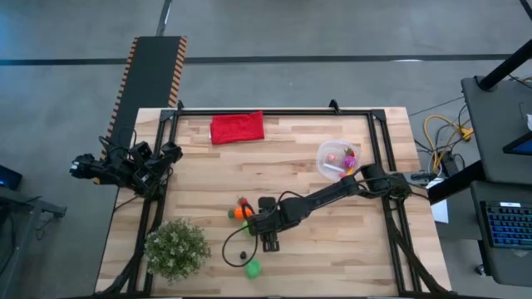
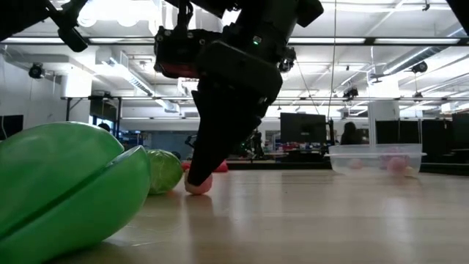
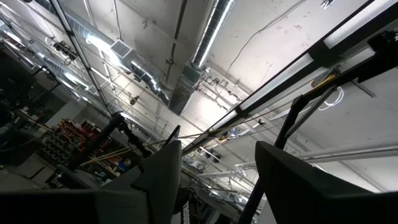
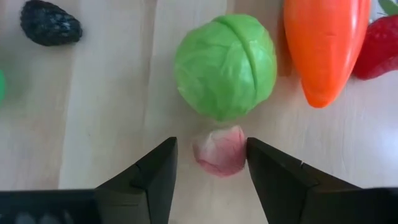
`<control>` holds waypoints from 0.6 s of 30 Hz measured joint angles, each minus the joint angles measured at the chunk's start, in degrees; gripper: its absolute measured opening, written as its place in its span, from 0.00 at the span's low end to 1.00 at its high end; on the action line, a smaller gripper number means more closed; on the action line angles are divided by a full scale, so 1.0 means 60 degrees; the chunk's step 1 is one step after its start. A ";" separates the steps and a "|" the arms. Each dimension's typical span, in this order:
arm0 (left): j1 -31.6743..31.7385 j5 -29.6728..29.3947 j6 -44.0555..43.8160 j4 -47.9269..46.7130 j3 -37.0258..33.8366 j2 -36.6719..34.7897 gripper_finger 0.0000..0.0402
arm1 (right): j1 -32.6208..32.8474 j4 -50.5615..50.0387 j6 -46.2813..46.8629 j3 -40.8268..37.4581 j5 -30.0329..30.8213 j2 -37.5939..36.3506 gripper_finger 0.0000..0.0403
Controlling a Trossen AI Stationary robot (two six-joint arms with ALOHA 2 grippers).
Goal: Pick and placing Produce into tupperware
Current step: Put the pink peach into the transparent container
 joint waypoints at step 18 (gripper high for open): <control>-0.0001 0.0003 0.0000 -0.0007 -0.0004 -0.0001 0.48 | 0.0000 -0.0064 0.0258 -0.0058 0.0458 -0.0022 0.29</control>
